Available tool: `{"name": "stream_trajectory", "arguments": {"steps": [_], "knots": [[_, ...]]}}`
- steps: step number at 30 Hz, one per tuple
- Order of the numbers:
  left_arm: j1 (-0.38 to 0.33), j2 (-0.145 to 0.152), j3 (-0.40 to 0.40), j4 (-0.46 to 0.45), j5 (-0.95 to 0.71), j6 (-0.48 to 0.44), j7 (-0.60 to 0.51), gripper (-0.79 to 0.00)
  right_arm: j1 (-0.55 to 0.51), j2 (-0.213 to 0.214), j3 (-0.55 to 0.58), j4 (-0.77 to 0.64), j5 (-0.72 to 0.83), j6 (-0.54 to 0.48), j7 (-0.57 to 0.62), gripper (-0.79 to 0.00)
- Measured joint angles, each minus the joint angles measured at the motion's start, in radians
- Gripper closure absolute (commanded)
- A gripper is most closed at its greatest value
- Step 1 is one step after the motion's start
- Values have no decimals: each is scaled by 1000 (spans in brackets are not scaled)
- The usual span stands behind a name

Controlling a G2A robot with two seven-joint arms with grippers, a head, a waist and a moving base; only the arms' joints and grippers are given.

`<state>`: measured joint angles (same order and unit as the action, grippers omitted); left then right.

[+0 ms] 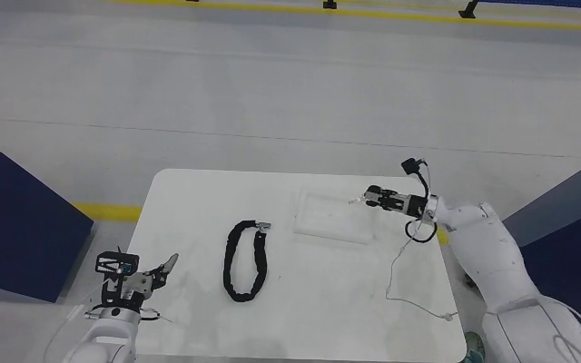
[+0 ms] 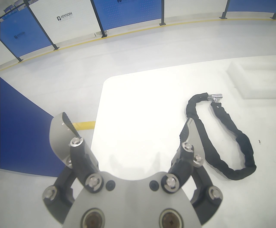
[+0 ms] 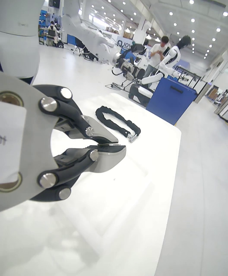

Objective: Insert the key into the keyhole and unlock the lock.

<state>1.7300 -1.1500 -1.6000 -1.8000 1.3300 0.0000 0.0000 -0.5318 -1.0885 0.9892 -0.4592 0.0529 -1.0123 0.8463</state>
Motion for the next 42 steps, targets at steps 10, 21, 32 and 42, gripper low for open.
{"name": "stream_trajectory", "arguments": {"steps": [10, 21, 32, 42], "knots": [[0, 0, 0, 0, 0, 0, 0, -785, -472, 270, 251, -618, 334, 119, 81, 0], [0, 0, 0, 0, 0, 0, 0, -785, -882, 400, 522, -948, 479, 158, 119, 0], [0, 0, 0, 0, 0, 0, 0, -785, -924, 411, 539, -974, 488, 153, 114, 0], [-10, 2, -14, 1, 25, 23, 23, -785, -924, 411, 539, -974, 488, 153, 114, 0]]}}
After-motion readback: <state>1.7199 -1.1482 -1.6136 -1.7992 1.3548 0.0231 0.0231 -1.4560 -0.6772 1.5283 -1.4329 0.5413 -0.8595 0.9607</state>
